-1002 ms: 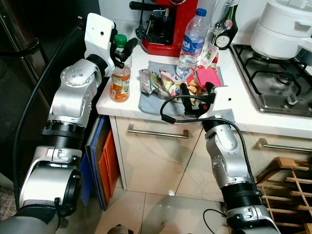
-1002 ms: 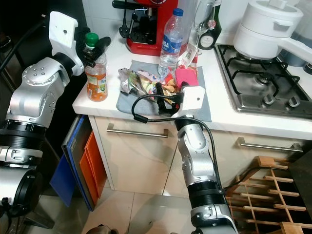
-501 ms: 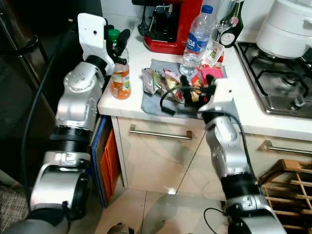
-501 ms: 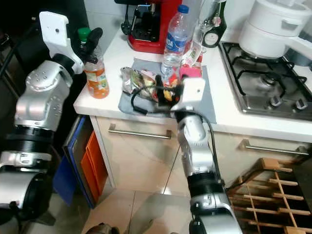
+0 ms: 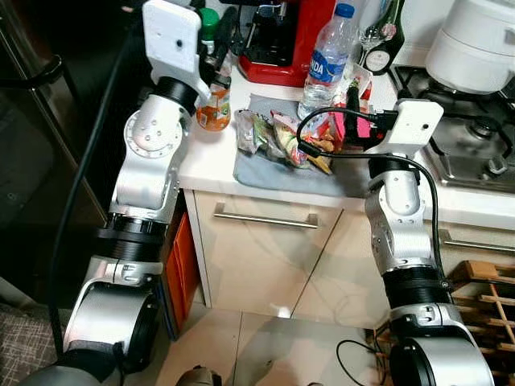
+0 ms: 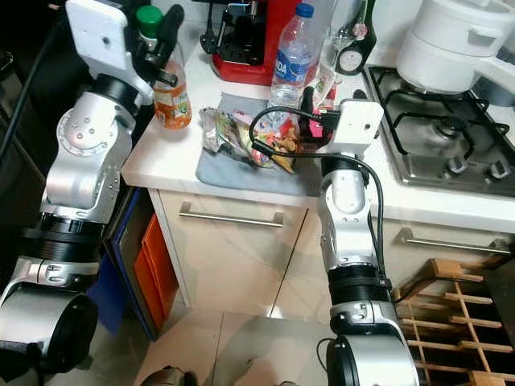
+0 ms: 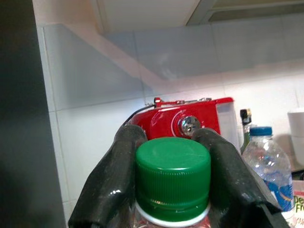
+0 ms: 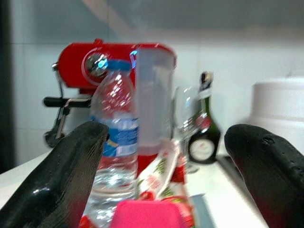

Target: Restocking fridge

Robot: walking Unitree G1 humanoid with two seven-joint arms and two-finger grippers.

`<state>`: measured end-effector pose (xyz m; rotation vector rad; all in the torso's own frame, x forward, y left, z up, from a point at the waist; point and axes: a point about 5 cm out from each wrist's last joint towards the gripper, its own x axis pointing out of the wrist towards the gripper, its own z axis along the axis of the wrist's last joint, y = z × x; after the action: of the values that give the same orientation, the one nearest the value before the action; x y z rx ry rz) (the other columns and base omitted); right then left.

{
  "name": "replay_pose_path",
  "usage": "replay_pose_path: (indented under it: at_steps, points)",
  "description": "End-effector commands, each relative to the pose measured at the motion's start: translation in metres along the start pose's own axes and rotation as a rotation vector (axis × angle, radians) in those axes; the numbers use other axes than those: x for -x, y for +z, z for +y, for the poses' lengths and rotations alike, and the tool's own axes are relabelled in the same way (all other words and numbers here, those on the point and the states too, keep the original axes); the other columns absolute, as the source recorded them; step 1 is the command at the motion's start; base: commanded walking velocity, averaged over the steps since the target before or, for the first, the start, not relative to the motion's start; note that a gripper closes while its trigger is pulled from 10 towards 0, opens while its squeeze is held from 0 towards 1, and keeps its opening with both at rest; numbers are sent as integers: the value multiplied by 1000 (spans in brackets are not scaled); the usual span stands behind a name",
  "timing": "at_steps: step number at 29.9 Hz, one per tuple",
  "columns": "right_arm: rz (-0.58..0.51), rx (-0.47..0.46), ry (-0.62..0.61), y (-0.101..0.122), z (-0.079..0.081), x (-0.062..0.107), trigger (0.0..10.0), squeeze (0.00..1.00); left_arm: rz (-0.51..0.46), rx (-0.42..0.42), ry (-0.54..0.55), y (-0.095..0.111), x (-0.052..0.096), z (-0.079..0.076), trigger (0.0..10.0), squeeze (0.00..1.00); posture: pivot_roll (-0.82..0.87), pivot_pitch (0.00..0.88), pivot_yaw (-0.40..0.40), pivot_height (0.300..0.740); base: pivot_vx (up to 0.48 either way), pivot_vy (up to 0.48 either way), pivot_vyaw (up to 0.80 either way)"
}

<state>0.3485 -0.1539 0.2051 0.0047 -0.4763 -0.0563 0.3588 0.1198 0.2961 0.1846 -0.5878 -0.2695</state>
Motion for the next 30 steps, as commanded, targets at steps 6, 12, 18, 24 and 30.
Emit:
replay_pose_path:
  at_steps: [6, 12, 18, 24, 30]
  points:
    - [18, 9, -44, -5, -5, 8, 10000, 0, -29, -7, 0, 6, -2, 0, 10000, 0, 33, 0, -31, 740, -144, 0, 0]
    - [50, 12, -86, -10, -12, 12, 10000, 0, -30, -12, -15, 5, 1, -4, 10000, 0, 34, 0, -34, 740, -303, 0, 0]
    - [61, 29, -103, -13, -16, 15, 10000, 0, -29, -14, -22, 4, 0, -3, 10000, 0, 35, 0, -30, 740, -302, 0, 0]
    - [65, 30, -105, -13, -15, 17, 10000, 0, -23, -15, -29, 3, 1, -4, 10000, 0, 30, 0, -27, 740, -303, 0, 0]
    - [82, 28, -92, -17, -11, 21, 10000, 0, -10, -14, -34, -1, 3, -4, 10000, 0, 35, 0, -21, 740, -303, 0, 0]
